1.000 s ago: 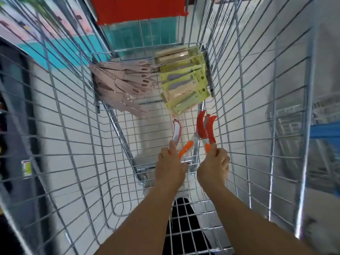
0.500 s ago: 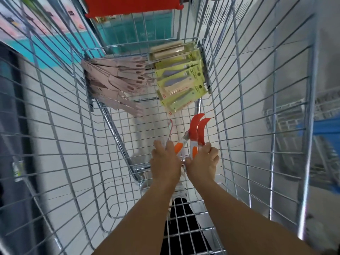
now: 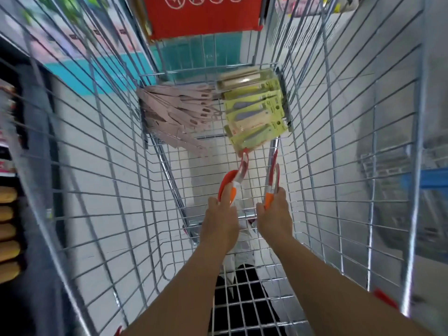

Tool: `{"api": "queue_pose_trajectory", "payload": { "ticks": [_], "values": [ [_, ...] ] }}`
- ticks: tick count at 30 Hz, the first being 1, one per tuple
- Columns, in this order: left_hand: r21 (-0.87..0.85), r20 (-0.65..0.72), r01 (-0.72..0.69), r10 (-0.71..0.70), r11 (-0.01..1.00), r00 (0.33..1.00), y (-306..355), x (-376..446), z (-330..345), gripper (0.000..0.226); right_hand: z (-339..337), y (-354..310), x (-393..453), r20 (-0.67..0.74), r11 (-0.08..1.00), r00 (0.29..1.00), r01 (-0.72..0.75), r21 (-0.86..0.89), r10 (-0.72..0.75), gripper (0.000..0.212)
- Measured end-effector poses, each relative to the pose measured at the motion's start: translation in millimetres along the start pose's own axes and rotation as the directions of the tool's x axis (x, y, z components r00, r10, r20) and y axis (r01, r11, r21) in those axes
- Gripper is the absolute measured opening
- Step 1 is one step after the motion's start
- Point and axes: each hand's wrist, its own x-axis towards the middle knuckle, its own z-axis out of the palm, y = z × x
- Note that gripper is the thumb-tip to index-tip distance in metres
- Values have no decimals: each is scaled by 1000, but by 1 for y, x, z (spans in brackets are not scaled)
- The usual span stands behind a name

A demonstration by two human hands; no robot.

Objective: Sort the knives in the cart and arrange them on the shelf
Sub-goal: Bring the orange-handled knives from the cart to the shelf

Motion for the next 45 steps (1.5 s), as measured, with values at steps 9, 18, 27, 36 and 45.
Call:
{"api": "queue_pose_trajectory", "payload": {
  "ticks": [9, 18, 27, 36, 45],
  "values": [
    [-174, -247, -61, 17, 983, 969, 36, -49, -90, 53, -45, -67, -55, -23, 947, 951, 310, 88, -309, 50],
    [-270, -569, -133, -47, 954, 821, 65, -126, -188, 53, -113, -158, -132, -12, 739, 746, 661, 128, -666, 49],
    [-331, -852, -251, -175, 910, 493, 65, -234, -262, 58, -144, -235, -233, 97, 404, 393, 878, 257, -914, 52],
    [-328, -943, -218, -303, 919, 141, 28, -367, -299, 57, -133, -266, -371, 273, 121, 14, 918, 377, -962, 57],
    [-458, -869, -91, -467, 884, -166, -61, -515, -289, 60, -74, -239, -532, 427, -60, -293, 875, 480, -855, 58]
  ]
}}
